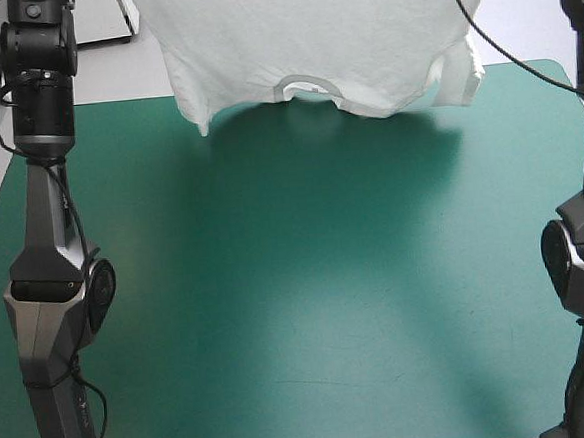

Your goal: Fold the cloth

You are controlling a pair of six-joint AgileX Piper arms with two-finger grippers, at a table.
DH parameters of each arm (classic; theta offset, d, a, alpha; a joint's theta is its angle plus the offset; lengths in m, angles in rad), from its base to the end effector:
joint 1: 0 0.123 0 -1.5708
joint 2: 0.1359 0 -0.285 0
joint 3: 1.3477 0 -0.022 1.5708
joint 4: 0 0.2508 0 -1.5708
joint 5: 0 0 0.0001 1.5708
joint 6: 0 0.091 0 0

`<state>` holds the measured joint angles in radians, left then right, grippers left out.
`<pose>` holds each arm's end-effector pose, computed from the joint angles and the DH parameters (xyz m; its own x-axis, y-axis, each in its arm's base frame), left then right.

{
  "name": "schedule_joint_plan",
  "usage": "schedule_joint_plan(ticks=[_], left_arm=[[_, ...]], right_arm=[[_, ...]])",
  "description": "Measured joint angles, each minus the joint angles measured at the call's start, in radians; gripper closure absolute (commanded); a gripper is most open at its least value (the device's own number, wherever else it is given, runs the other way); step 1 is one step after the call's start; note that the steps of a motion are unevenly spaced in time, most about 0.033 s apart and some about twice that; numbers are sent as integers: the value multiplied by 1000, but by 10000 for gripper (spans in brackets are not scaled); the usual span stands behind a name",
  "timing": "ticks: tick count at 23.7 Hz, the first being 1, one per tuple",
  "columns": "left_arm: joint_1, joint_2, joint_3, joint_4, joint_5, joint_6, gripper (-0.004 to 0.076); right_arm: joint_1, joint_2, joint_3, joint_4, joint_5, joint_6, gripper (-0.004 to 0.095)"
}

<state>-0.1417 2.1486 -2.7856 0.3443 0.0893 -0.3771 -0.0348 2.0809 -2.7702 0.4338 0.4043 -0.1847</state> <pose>0.4289 -0.0584 0.5753 0.5870 -0.1181 -0.8010 0.1373 0.9895 -0.0453 0.4178 0.0005 0.5774 0.3601 0.2008 -0.9110 -0.2001 0.9705 0.1348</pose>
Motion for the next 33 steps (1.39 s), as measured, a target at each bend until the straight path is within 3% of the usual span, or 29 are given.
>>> schedule_joint_plan(ticks=[1, 2, 6, 8, 12, 16, 18, 26, 33], left_arm=[[1, 19, 0, -20, 40, -5, 732], [1, 53, 8, -88, 170, -3, 732], [7, 91, 17, -273, 408, 114, 733], [8, 95, 18, -378, 520, 238, 733], [8, 96, 18, -492, 682, 341, 733], [8, 109, 18, -528, 1031, 363, 733], [8, 123, 18, -528, 1155, 364, 733], [-11, 66, 85, -610, 1167, 377, 733], [-16, -153, 526, -574, 1167, 438, 733]], right_arm=[[0, 25, 0, 1, 43, -6, 925], [0, 75, 0, 1, 146, -25, 925], [0, 153, 9, 1, 319, -46, 925], [0, 174, 24, 1, 359, -60, 925], [0, 174, 87, 25, 397, -104, 925], [-15, 129, 274, 70, 465, -176, 925], [-33, 73, 400, 75, 499, -208, 925], [-66, -172, 889, 82, 568, -261, 925], [-63, -313, 1098, 60, 600, -276, 925]])
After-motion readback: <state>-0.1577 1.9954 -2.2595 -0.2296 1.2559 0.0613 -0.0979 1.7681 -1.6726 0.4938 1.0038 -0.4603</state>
